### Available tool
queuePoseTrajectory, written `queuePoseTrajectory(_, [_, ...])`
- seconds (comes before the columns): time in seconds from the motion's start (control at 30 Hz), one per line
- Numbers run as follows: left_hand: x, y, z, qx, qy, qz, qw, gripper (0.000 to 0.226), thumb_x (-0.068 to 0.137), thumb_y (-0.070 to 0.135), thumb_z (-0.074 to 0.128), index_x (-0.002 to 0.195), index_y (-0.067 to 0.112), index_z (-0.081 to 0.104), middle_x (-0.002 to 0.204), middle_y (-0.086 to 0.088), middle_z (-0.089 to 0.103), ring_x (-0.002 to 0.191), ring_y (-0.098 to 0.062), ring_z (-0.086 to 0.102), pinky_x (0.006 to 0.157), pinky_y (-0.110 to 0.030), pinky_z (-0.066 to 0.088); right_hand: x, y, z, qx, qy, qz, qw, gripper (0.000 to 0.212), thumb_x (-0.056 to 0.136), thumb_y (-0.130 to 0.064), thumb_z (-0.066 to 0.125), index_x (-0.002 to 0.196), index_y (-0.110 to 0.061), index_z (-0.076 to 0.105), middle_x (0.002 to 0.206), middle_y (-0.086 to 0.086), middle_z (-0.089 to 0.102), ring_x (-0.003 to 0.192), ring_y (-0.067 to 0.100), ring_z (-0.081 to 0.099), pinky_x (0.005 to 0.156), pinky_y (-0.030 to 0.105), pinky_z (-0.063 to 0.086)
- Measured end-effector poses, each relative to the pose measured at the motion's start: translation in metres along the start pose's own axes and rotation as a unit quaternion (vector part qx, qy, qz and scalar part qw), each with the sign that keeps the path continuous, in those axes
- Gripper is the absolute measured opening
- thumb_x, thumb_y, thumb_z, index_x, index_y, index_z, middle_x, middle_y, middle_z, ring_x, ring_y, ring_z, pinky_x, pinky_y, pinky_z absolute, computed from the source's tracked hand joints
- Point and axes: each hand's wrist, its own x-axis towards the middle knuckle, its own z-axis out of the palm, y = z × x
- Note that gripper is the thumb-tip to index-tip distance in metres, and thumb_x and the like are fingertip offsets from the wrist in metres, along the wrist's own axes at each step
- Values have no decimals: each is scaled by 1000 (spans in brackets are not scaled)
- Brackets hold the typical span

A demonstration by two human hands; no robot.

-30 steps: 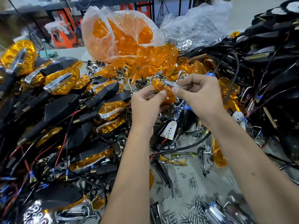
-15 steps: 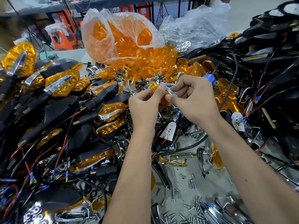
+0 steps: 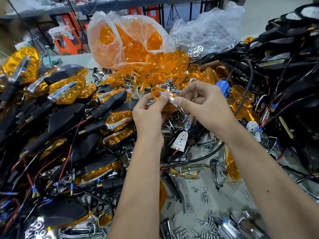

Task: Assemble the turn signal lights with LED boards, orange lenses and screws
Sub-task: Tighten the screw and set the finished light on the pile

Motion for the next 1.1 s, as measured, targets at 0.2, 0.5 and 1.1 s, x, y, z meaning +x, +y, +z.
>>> queuePoseTrajectory(0.2, [-1,3,-6,55,-89,14,994,5,92,11,77,95,12,73,83,-5,76,80,-20,73,93,-47,61,0,3,-2,30,-46,25,998,29,83,-37,84,98,-13,77,82,15,72,62,18,63,49,23,49])
queuePoseTrajectory(0.5, [0,3,-6,60,-88,34,994,4,92,10,76,92,14,74,84,-7,75,84,-24,70,92,-49,60,2,2,5,-78,-33,16,996,25,88,-38,81,92,-17,69,79,8,66,65,17,58,61,39,56])
queuePoseTrajectory(1.1, [0,11,-4,303,-219,25,927,28,102,40,64,94,15,76,84,-6,78,63,-20,69,49,-26,49,-5,-57,-67,-352,-270,82,892,41,71,-49,88,70,-18,61,46,-10,49,41,6,39,49,27,35])
